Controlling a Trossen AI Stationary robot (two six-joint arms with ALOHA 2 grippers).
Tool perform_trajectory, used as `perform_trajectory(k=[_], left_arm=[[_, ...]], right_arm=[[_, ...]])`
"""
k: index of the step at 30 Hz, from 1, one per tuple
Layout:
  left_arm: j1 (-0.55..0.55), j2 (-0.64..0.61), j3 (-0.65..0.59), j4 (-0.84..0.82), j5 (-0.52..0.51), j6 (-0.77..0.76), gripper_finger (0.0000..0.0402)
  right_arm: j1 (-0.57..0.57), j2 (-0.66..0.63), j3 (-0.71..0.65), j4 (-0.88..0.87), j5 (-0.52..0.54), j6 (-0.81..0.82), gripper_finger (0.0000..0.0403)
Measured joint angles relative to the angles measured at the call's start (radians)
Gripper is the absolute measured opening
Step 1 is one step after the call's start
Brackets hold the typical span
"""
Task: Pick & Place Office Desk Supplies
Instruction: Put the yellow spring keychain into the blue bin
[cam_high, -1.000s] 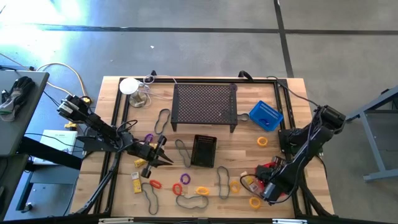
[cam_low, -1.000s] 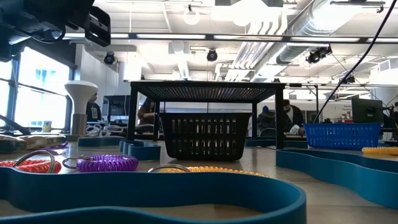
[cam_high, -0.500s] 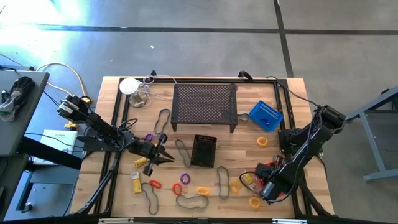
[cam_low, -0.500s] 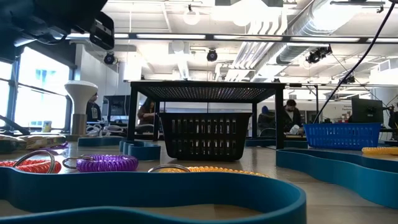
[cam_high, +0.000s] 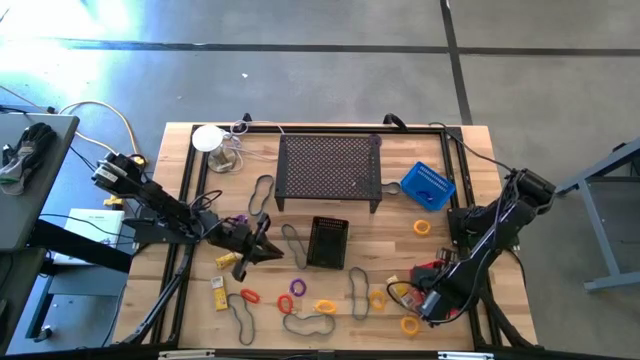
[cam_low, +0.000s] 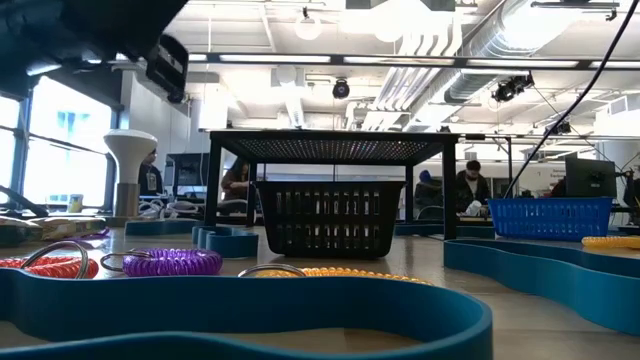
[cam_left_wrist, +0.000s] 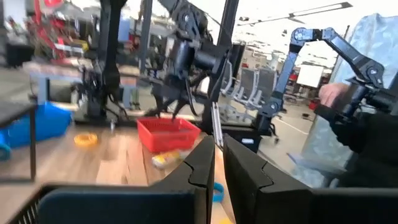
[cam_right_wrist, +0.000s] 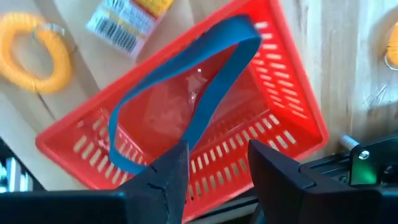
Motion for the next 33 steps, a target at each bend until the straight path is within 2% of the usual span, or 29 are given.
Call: perform_trajectory(k=[6,9,12,17,21,27,29,33], left_arm=[[-0.066,0.000,0.073,-0.059,-0.139,0.195,0.0064],[-0.075,0.000,0.083,-0.090,-0.200,0.224,0.0093],[-0.075,0.000,0.083,-0.095,-0.205,0.224,0.0121],[-0.075,0.000,0.083,-0.095,-0.188,0.208,0.0143],[-0.075,0.000,0.083,-0.096,-0.188,0.129,0.0145],[-0.088,0.000,0.083,-0.155,-0.182,0.113,0.0145],[-0.097,0.000,0.083,-0.169,-0.181,0.082,0.0145],[-0.125,0.000,0.083,-0.188,-0.174,0.031,0.0145]], right_arm=[[-0.060,0.000,0.000,-0.004,-0.017,-0.032,0.0138],[-0.091,0.000,0.000,-0.005,-0.051,-0.038,0.0131],[-0.109,0.000,0.025,-0.037,-0.065,-0.082,0.0123],[-0.119,0.000,0.136,-0.115,0.040,-0.089,0.0110],[-0.120,0.000,0.224,-0.096,0.171,-0.127,0.0104],[-0.120,0.002,0.225,0.177,0.373,-0.341,0.0110],[-0.124,0.011,0.215,0.235,0.381,-0.382,0.0117],[-0.136,0.049,0.212,0.209,0.384,-0.356,0.0140]])
